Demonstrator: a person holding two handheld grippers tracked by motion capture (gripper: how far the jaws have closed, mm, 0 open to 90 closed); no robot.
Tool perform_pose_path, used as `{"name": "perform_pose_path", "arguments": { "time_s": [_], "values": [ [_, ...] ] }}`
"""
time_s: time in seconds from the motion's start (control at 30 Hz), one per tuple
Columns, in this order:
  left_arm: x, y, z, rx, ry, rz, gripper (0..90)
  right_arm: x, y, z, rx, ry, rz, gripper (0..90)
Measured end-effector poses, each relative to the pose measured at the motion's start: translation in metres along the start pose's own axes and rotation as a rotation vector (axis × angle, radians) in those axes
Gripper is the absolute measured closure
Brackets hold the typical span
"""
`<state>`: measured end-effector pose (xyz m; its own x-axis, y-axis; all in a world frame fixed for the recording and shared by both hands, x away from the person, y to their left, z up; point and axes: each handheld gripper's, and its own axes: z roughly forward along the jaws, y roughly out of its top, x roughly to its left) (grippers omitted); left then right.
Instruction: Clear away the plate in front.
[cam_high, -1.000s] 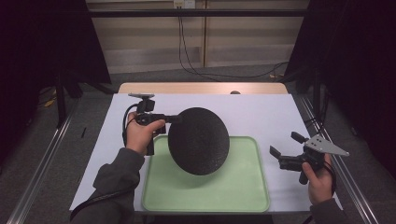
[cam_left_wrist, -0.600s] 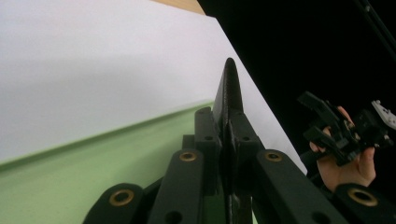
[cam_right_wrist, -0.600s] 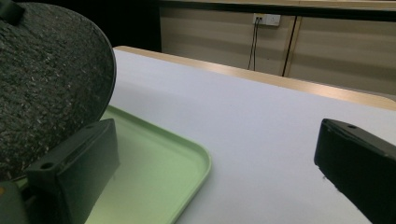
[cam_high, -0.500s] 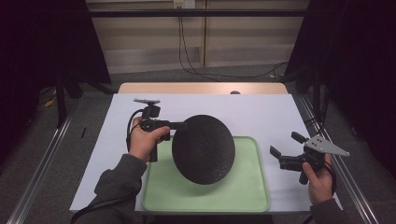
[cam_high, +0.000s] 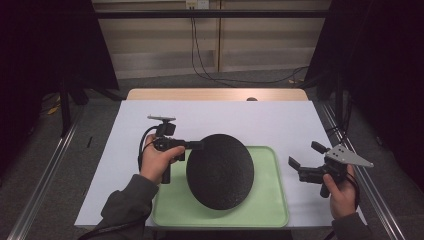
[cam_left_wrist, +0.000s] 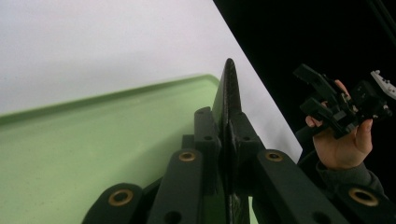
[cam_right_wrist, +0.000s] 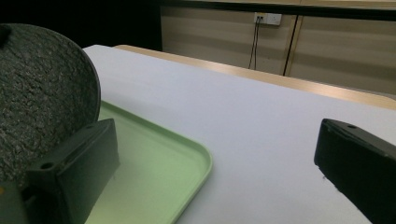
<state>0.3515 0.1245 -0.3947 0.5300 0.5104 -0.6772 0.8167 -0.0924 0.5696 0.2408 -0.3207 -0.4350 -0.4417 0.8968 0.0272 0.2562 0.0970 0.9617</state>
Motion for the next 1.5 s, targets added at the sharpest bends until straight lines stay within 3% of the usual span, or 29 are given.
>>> {"name": "perform_pose_path", "arguments": {
  "time_s": [0.43,0.67,0.87,0.97,1.5],
  "values": [
    [-0.004,-0.014,0.009,0.029,-0.021,0.017,83.9,0.001,0.000,0.001,0.004,0.000,0.000,0.0],
    [0.005,-0.021,0.013,0.023,-0.040,-0.030,83.9,0.001,0.000,0.000,0.007,0.002,0.002,0.0],
    [0.008,-0.024,0.014,0.013,-0.028,-0.033,84.8,0.001,0.000,0.001,0.010,-0.004,0.000,0.0],
    [0.010,-0.025,0.013,0.020,0.010,0.002,85.9,0.001,0.000,0.001,0.013,-0.003,-0.004,0.0],
    [0.023,-0.031,0.013,-0.009,0.039,-0.024,87.2,0.002,-0.001,0.002,0.017,0.007,-0.010,0.0]
  ]
}}
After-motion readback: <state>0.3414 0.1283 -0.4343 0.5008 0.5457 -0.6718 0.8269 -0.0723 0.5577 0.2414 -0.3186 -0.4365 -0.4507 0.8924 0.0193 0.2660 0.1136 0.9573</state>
